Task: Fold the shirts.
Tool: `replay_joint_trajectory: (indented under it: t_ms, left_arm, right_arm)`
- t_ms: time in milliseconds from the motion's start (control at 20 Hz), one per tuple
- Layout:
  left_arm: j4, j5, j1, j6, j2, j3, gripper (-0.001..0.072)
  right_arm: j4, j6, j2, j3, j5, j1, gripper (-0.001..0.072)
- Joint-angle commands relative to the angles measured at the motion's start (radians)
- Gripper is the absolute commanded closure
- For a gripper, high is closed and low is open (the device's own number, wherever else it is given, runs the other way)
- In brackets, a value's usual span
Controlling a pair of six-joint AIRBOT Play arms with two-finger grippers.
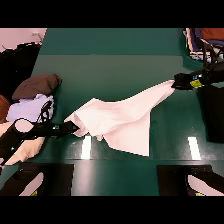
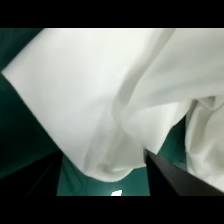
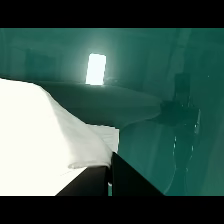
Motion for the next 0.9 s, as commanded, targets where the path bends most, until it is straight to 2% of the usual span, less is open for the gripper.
replay_joint_trajectory:
  t_ms: [0, 200, 250, 300, 350, 500, 550, 600, 750, 850]
  left_arm:
    - [0.023, 0.021, -0.006, -0.001, 0.0, -0.004, 0.0102]
    - [0.023, 0.021, -0.006, 0.007, 0.0, -0.004, 0.0104]
    - [0.023, 0.022, -0.006, 0.008, 0.0, -0.004, 0.0185]
    - [0.023, 0.024, -0.007, 0.017, 0.0, -0.004, 0.0325]
    - [0.023, 0.029, -0.006, 0.026, 0.0, -0.004, 0.0347]
    - [0.023, 0.034, -0.006, 0.025, 0.0, -0.004, 0.035]
    - [0.023, 0.035, -0.006, 0.026, 0.0, -0.004, 0.0566]
    - [0.022, 0.042, -0.006, 0.026, 0.0, -0.004, 0.0679]
    - [0.023, 0.041, -0.003, 0.025, 0.001, 0.035, 0.0684]
    - [0.062, -0.004, -0.003, 0.024, 0.003, 0.173, 0.0684]
  right_arm:
    - [0.001, 0.0, 0.002, 0.0, 0.003, 0.0, 0.0697]
    - [0.001, 0.0, 0.003, 0.0, 0.003, 0.0, 0.0697]
    - [0.001, 0.0, 0.003, 0.0, 0.003, 0.0, 0.0697]
    - [0.001, 0.0, 0.003, 0.0, 0.003, 0.0, 0.0697]
    - [0.001, 0.0, 0.003, 0.0, 0.004, 0.0, 0.0697]
    - [0.001, 0.0, 0.003, 0.0, 0.013, 0.0, 0.0697]
    - [0.001, 0.0, 0.004, 0.0, 0.014, 0.0, 0.0697]
    - [0.0, 0.0, 0.006, 0.0, 0.014, 0.0, 0.0697]
    - [-0.002, 0.0, 0.036, 0.001, -0.005, -0.001, 0.0697]
    - [-0.01, -0.013, 0.061, 0.052, -0.011, -0.001, 0.0697]
